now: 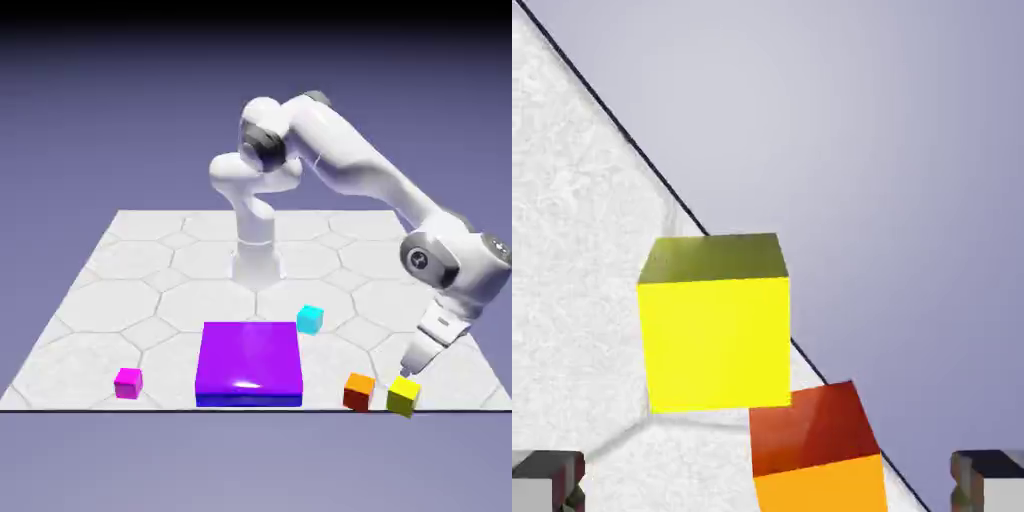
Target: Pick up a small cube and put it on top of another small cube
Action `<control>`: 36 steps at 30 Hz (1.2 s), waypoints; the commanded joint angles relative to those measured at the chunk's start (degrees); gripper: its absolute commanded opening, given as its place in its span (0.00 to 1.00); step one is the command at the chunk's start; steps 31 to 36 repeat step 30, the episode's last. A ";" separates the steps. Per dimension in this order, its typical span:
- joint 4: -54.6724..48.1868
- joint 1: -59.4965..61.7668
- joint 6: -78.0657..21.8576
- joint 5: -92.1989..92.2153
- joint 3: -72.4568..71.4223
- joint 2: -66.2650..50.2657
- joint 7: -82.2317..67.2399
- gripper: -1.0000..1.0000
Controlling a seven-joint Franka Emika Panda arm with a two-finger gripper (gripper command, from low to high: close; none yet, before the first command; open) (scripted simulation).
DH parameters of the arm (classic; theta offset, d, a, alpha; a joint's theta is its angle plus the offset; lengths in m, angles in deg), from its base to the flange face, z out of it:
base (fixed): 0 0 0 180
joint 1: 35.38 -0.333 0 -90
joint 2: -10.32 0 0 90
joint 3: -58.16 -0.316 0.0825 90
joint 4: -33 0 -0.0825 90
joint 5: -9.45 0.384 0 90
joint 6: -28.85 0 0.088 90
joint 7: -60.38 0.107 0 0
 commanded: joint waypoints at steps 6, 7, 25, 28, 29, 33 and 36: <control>-4.67 0.19 -3.78 -4.02 -2.45 -7.93 0.64 0.50; -2.81 0.80 -1.29 -4.91 -1.78 -8.92 1.32 0.50; 13.82 7.20 4.24 7.33 4.99 8.70 -0.70 0.00; 16.04 7.57 7.27 6.30 5.68 7.63 0.04 1.00; 16.04 7.57 7.27 6.30 5.68 7.63 0.04 1.00; 14.22 7.26 4.79 7.15 5.12 8.51 -0.56 1.00; 14.22 7.26 4.79 7.15 5.12 8.51 -0.56 1.00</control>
